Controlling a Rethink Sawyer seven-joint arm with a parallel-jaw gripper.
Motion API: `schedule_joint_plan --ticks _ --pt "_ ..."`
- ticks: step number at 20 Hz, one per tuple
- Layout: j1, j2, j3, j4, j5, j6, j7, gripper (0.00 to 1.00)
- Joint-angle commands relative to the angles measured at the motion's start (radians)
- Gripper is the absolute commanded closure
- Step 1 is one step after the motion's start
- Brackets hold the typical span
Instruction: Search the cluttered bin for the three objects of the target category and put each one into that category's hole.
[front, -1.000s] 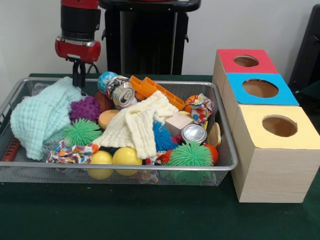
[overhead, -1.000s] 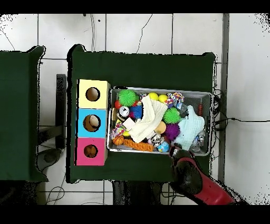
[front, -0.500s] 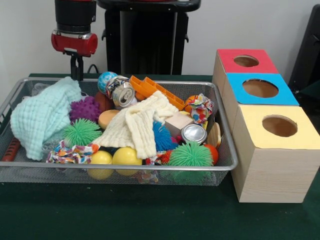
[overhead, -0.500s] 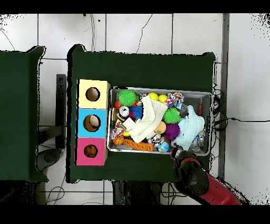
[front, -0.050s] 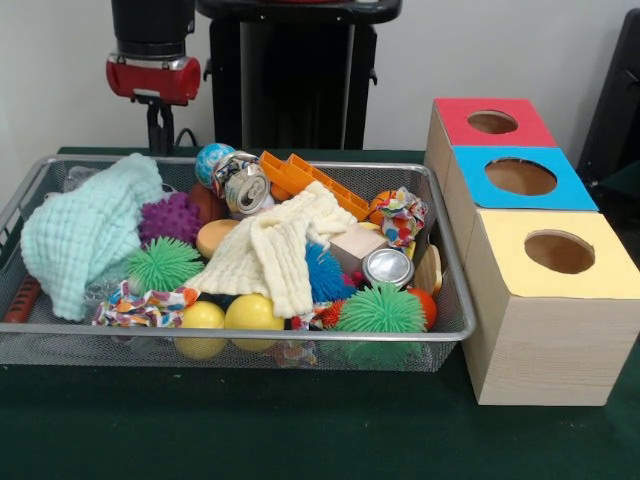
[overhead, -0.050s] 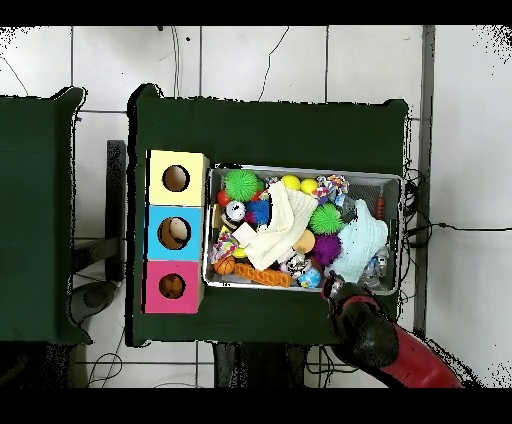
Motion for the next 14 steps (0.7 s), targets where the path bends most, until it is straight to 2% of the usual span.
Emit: schedule_joint_plan --ticks 1,5,8,11,14 --pt "0.013 -0.009 0.099 -0.074 0.025 0.117 0.127 1.00" --pt "0.032 -0.033 0.093 -0.112 0.044 0.188 0.105 1.00" --pt "0.056 -0.044 0.075 -0.185 0.044 0.254 0.067 1.00" --pt "0.035 -0.036 0.093 -0.257 0.031 0.344 0.013 1.00" --pt "0.048 -0.046 0.081 -0.315 0.015 0.423 -0.009 1.00"
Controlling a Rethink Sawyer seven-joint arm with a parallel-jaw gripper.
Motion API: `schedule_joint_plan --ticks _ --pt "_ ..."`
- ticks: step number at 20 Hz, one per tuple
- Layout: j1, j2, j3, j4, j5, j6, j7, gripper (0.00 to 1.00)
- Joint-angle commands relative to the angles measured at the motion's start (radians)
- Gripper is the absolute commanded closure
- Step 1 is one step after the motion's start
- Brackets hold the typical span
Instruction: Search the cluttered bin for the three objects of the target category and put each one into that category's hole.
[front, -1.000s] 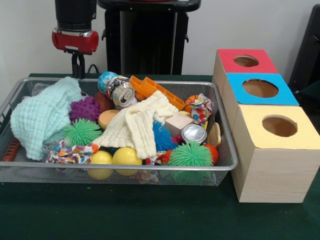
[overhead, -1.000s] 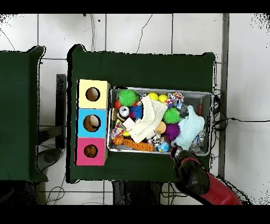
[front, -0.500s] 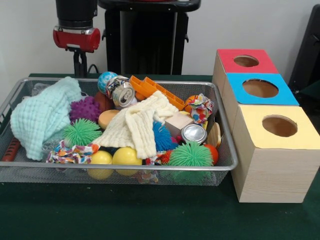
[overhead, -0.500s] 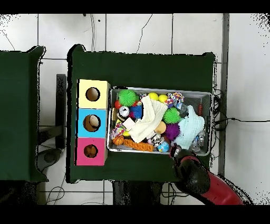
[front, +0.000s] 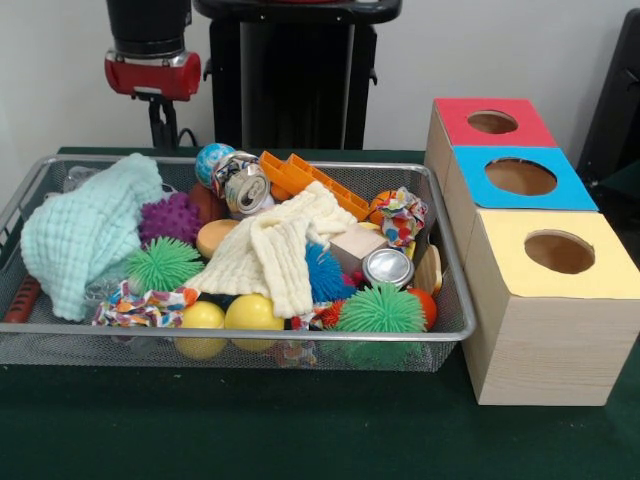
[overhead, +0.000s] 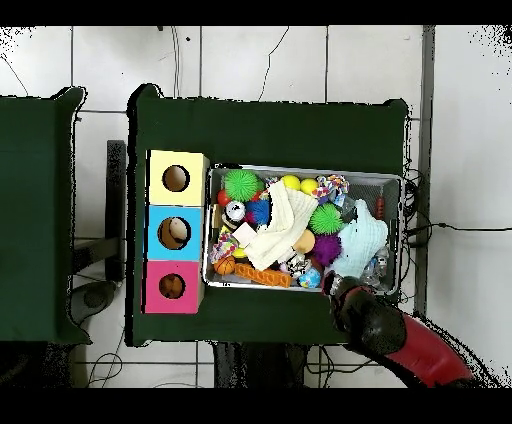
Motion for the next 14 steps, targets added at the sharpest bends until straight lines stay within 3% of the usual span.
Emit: schedule_joint_plan --ticks 1,7,14 --pt "0.022 -0.019 0.075 -0.259 -0.002 0.222 -0.021 1.00" --pt "0.018 0.001 0.088 -0.256 -0.035 0.170 0.012 1.00" --pt "0.002 0.016 0.109 -0.285 -0.014 0.225 0.001 1.00"
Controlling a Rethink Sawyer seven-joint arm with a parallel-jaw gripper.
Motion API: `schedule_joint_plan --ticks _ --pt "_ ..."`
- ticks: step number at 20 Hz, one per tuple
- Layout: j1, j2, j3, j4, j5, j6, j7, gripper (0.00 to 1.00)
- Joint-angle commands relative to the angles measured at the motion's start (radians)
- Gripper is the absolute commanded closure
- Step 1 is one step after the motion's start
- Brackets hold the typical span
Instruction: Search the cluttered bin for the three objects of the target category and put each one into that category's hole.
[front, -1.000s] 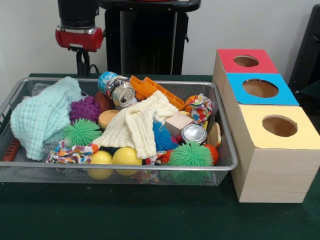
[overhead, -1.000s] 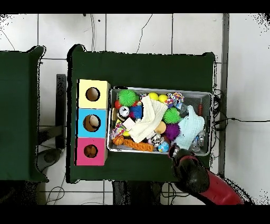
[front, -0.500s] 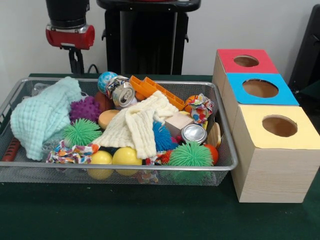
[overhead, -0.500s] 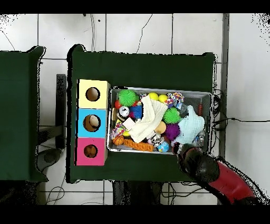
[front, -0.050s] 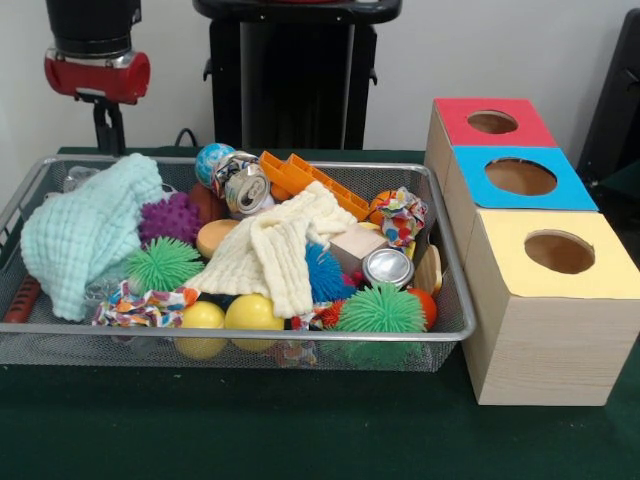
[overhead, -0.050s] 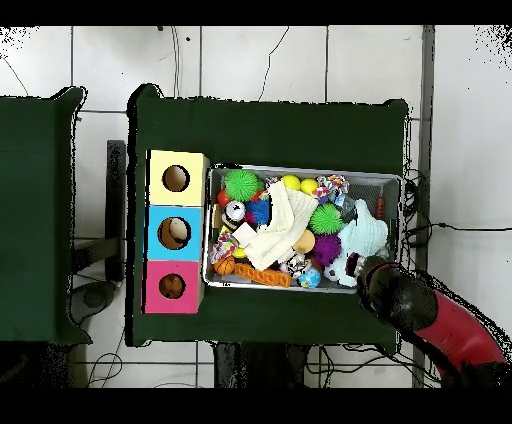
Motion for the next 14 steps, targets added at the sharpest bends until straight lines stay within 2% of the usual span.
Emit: schedule_joint_plan --ticks 1,6,7,11,14 --pt "-0.010 0.021 0.115 -0.111 -0.010 0.087 0.001 1.00" --pt "-0.015 0.016 0.138 -0.110 0.018 0.106 0.018 1.00" --pt "-0.022 0.017 0.150 -0.102 0.015 0.087 0.023 0.00" --pt "-0.053 0.026 0.177 -0.068 -0.003 0.016 0.027 0.00" --pt "-0.049 0.036 0.171 -0.067 -0.015 0.007 0.037 0.00"
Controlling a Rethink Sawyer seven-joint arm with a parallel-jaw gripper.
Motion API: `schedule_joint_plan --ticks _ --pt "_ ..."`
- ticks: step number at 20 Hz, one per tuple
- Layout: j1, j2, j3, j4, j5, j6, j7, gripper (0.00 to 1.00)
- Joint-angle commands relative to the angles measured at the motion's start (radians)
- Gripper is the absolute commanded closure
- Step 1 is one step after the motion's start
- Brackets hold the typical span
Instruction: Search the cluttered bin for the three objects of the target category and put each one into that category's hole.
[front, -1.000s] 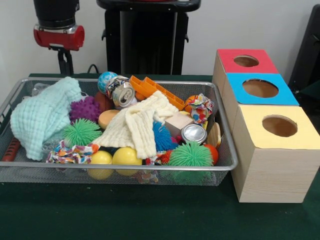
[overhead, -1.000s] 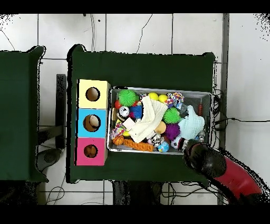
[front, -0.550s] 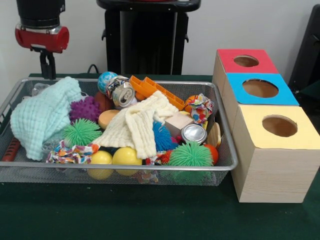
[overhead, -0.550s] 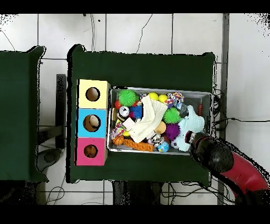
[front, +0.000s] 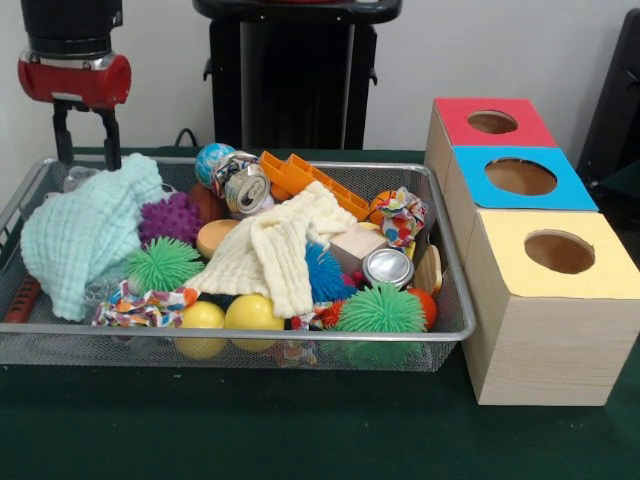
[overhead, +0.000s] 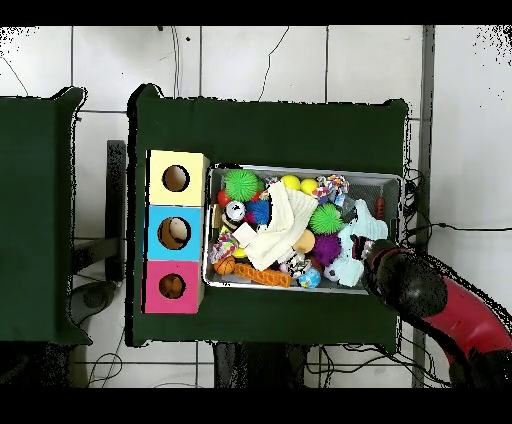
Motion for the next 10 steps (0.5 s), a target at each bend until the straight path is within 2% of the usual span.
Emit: schedule_joint_plan --ticks 1,10 --pt "-0.024 0.047 0.105 -0.023 -0.018 0.001 0.041 0.00" --pt "-0.048 0.099 0.122 -0.047 -0.025 -0.007 0.036 0.00"
